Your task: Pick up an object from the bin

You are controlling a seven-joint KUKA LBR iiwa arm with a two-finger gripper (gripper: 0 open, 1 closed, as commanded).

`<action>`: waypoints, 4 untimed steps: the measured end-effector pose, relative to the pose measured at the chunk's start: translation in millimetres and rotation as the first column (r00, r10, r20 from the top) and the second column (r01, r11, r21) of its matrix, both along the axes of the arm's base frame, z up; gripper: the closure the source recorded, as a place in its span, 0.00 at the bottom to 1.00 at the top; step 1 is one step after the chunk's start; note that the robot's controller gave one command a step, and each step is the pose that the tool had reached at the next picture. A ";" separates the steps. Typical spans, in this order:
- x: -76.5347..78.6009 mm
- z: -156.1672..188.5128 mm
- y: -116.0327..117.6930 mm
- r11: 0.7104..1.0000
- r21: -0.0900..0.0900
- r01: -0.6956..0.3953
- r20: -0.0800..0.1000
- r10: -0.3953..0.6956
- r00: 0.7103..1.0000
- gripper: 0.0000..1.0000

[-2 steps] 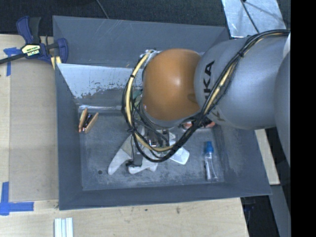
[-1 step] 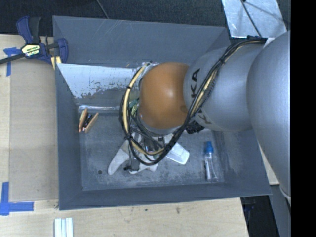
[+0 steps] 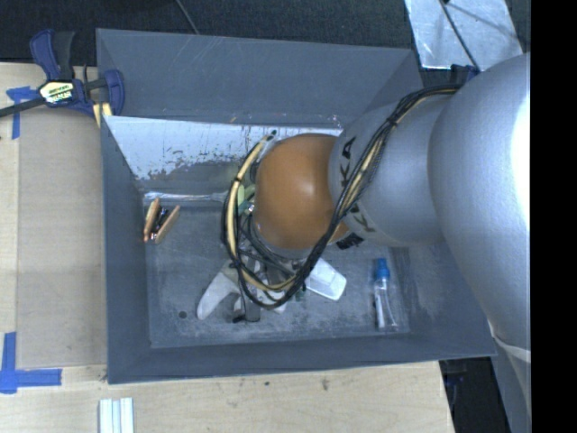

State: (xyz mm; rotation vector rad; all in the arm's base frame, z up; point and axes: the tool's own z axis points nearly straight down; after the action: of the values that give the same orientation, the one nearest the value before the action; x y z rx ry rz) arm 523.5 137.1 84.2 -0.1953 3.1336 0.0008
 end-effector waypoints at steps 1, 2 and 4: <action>18.2 -12.1 -0.7 0.981 0.003 0.195 0.000 -0.195 0.981 1.00; 18.2 -12.1 -0.6 0.981 0.003 0.196 0.000 -0.196 0.981 1.00; 20.7 -12.2 1.8 0.983 0.000 0.184 -0.002 -0.184 0.983 1.00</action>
Offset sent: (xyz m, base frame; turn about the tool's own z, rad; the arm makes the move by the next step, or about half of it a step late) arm 0.0000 0.0000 0.0000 0.0000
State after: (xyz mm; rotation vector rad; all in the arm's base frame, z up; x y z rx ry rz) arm 544.2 138.9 72.0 0.0949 3.1401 0.0015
